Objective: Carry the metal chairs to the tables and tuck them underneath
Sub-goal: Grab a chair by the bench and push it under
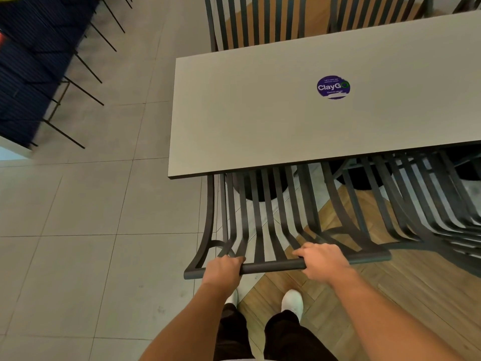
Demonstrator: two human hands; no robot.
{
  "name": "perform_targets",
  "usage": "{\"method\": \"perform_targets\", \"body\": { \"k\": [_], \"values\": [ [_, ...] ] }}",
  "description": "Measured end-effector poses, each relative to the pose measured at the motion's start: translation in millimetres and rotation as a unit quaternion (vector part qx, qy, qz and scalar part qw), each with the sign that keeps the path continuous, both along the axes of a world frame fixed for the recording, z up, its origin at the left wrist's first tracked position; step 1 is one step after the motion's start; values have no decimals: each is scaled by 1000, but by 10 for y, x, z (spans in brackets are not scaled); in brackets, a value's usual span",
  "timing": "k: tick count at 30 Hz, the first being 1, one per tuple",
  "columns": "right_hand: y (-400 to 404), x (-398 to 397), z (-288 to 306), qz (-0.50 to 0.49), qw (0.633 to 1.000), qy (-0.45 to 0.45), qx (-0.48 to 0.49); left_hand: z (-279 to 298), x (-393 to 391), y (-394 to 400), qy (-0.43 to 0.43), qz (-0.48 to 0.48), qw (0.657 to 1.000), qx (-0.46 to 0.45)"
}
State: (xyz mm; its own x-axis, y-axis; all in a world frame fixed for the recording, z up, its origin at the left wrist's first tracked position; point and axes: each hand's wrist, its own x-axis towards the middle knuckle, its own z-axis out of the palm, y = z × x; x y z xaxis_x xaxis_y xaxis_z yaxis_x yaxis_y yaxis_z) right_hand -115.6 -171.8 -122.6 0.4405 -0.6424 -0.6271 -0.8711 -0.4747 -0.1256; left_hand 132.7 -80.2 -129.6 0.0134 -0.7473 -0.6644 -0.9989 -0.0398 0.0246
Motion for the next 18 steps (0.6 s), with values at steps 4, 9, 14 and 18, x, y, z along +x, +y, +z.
{"method": "perform_targets", "body": {
  "k": [4,9,14,18],
  "values": [
    [39,36,-13,-4,1000,5,-9,13,42,14,0,-4,1000,-5],
    [120,233,-13,2,1000,1,-13,46,232,40,-16,1,1000,1],
    [142,321,-27,12,1000,-6,-10,38,336,29,-29,0,1000,5],
    [114,272,-18,18,1000,-10,-4,20,284,29,-39,2,999,7]
  ]
}}
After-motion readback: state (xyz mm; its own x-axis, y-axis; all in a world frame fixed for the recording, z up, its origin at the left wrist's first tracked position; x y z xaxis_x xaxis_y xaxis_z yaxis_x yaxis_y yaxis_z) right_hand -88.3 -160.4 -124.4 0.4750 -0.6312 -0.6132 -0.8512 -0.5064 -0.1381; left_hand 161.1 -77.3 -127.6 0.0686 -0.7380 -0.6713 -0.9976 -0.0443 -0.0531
